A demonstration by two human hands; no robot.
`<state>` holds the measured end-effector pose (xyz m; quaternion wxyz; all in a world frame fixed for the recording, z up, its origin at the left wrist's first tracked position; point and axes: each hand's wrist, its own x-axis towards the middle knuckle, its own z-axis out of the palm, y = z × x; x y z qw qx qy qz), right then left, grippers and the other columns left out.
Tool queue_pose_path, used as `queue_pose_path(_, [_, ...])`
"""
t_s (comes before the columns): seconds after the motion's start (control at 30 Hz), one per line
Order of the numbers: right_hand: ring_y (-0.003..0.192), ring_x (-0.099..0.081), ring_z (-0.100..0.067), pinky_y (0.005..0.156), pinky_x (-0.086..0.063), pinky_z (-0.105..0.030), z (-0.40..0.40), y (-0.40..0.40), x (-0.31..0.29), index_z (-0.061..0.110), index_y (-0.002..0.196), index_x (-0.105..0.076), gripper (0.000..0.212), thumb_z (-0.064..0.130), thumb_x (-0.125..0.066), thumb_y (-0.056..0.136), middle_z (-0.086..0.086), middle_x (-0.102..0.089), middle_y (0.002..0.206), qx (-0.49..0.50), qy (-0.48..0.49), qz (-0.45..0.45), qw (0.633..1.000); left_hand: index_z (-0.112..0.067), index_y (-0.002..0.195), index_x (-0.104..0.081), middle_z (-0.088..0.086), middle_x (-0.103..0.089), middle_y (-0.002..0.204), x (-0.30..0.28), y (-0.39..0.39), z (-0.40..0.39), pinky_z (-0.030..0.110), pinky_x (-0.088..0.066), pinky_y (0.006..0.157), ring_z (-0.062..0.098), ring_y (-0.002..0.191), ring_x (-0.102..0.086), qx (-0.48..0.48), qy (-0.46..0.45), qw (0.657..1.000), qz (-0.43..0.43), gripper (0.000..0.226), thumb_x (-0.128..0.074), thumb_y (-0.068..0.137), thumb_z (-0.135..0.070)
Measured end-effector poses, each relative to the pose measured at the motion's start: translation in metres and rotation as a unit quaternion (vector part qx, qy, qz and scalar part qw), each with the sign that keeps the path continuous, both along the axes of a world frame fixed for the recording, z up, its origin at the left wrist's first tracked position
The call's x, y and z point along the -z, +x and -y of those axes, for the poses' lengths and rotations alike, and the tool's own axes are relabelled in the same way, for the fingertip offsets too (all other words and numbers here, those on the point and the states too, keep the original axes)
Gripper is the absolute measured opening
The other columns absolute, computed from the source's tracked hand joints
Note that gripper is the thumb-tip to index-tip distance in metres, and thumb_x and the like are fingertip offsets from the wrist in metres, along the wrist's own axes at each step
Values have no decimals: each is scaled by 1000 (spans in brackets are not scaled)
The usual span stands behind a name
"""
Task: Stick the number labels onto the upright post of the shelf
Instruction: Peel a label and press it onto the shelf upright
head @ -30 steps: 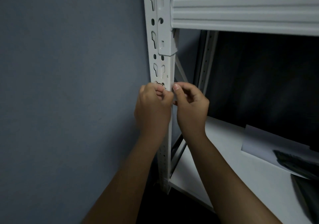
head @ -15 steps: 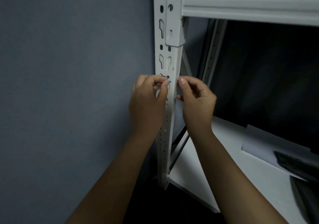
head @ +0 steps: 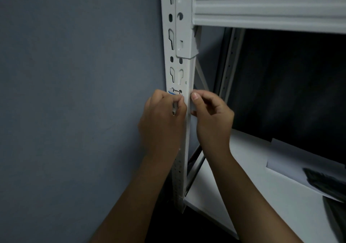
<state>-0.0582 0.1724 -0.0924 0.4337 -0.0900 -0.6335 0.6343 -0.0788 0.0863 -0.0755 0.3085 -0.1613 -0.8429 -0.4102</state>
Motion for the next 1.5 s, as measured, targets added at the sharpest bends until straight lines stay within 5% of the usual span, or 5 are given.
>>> queue_pose_path(0.3, [90, -67, -8, 83, -57, -38, 1, -3, 2, 18, 95, -69, 11, 10, -63, 91, 9, -70, 91, 12, 22, -3, 1000, -26, 77, -61, -17, -42, 79, 1, 1, -1, 7, -30, 54, 2, 72, -47, 36, 19, 999, 19, 15, -59, 90, -33])
queue_pose_path(0.77, [84, -65, -2, 77, -55, -24, 0, -4, 2, 21, 92, -68, 12, 11, -63, 91, 13, -68, 86, 9, 25, -8, 1000, -26, 75, -50, -17, -43, 81, 4, -4, -8, 8, -40, 62, -12, 73, -49, 60, 70, 996, -2, 17, -65, 83, -27])
queue_pose_path(1.23, [84, -66, -3, 78, -55, -22, 3, -1, -2, 15, 94, -70, 10, 9, -63, 90, 8, -70, 88, 14, -7, 8, 1000, -17, 79, -63, -7, -54, 91, 0, -3, -7, 15, -44, 61, 1, 77, -55, 78, 119, 988, 53, 10, -63, 86, -25])
queue_pose_path(1.5, [80, -65, -1, 76, -54, -19, 4, -2, -1, 11, 95, -71, 9, 9, -64, 91, 7, -70, 86, 20, -15, 15, 1000, -24, 67, -54, -9, -51, 82, 3, -3, -13, 5, -40, 61, -10, 72, -52, 98, 206, 972, 51, 19, -67, 77, -15])
